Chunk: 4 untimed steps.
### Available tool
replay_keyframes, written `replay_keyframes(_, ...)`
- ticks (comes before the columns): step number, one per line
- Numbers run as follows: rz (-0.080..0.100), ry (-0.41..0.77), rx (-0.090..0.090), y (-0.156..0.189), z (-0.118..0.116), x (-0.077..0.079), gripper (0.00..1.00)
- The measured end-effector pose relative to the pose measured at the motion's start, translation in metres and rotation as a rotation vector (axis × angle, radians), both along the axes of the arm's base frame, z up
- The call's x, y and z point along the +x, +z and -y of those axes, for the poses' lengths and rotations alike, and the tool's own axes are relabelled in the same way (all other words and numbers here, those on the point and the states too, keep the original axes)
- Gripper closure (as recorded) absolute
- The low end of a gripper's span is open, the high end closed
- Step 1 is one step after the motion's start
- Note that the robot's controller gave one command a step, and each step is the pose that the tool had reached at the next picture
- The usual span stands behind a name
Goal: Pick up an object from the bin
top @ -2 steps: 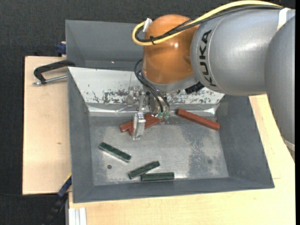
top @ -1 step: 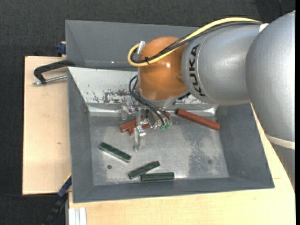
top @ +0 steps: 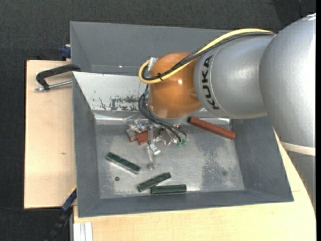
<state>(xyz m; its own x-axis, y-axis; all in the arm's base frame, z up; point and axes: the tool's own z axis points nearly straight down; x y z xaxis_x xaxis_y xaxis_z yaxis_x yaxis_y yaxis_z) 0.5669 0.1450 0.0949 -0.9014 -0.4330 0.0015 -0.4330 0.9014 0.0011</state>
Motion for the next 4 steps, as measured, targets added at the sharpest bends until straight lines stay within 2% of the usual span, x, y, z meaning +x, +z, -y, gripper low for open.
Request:
replay_keyframes(1, 0.003, -0.221, 0.000, -0.010, -0.010, -0.016, 0.00)
replay_keyframes(2, 0.002, -0.105, 0.000, -0.019, -0.043, -0.037, 0.00)
replay_keyframes(3, 0.004, -0.186, 0.002, -0.023, -0.084, -0.051, 1.00)
replay_keyframes(4, 0.002, -0.308, 0.002, -0.024, -0.070, -0.048, 1.00)
